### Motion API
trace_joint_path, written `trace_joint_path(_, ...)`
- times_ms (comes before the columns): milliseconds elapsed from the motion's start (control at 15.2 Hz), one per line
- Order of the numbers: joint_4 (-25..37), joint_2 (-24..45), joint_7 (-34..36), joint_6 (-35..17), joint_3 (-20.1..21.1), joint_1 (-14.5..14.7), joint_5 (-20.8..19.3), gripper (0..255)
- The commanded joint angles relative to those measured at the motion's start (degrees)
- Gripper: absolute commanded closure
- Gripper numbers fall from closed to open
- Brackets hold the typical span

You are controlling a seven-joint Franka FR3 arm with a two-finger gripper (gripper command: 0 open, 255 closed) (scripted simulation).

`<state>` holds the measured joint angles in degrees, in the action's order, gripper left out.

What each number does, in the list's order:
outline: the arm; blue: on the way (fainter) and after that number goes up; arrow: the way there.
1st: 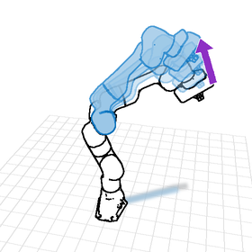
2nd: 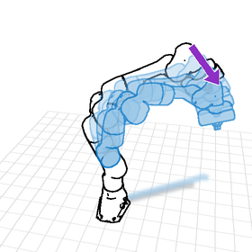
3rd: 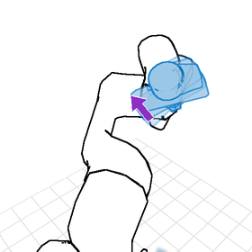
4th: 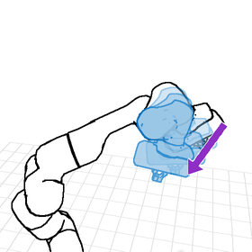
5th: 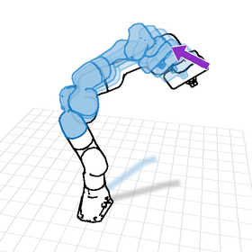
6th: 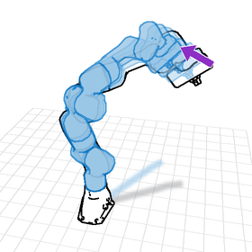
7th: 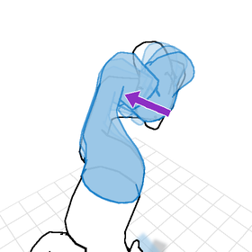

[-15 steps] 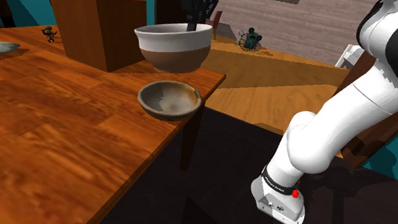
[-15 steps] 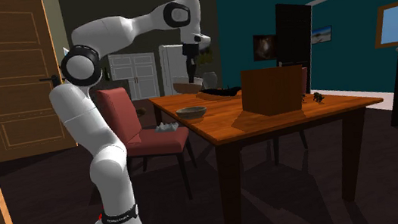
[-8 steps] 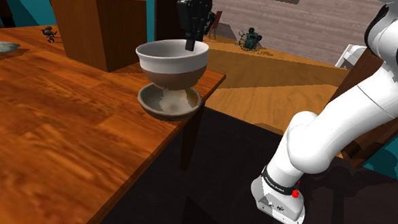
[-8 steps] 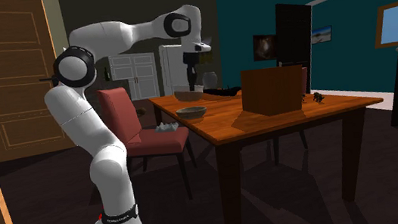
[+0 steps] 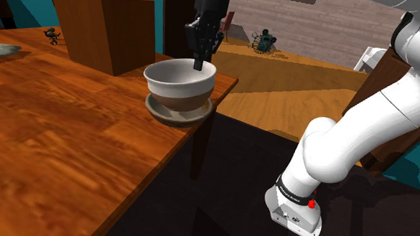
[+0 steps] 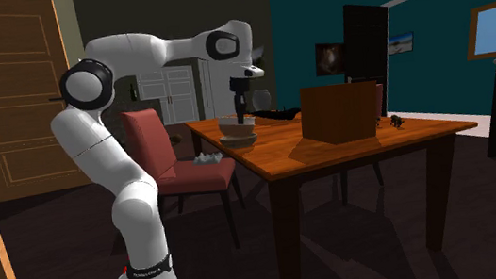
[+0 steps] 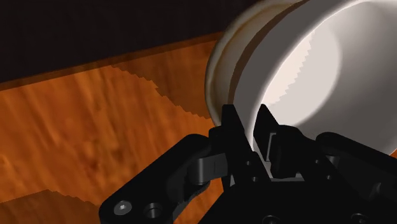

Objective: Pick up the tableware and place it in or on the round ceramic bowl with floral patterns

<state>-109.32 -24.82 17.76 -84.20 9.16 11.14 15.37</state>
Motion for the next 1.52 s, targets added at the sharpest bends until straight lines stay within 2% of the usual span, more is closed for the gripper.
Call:
trace_joint_path(0,-1.3,-0.5,-0.2,-0.9,0.0,0.0,0.1,255)
trace_joint_path(396,-1.3,-0.5,-0.2,-0.9,0.0,0.0,0.1,255)
trace_joint_path(462,-1.3,-0.5,-0.2,-0.9,0.0,0.0,0.1,0)
trace_joint_path(792,-1.3,-0.5,-0.2,-0.9,0.0,0.0,0.1,0)
trace_joint_path(1056,8.8,2.6,0.4,6.3,-1.1,-0.4,-0.5,0)
trace_joint_path(1452,8.8,2.6,0.4,6.3,-1.1,-0.4,-0.5,0)
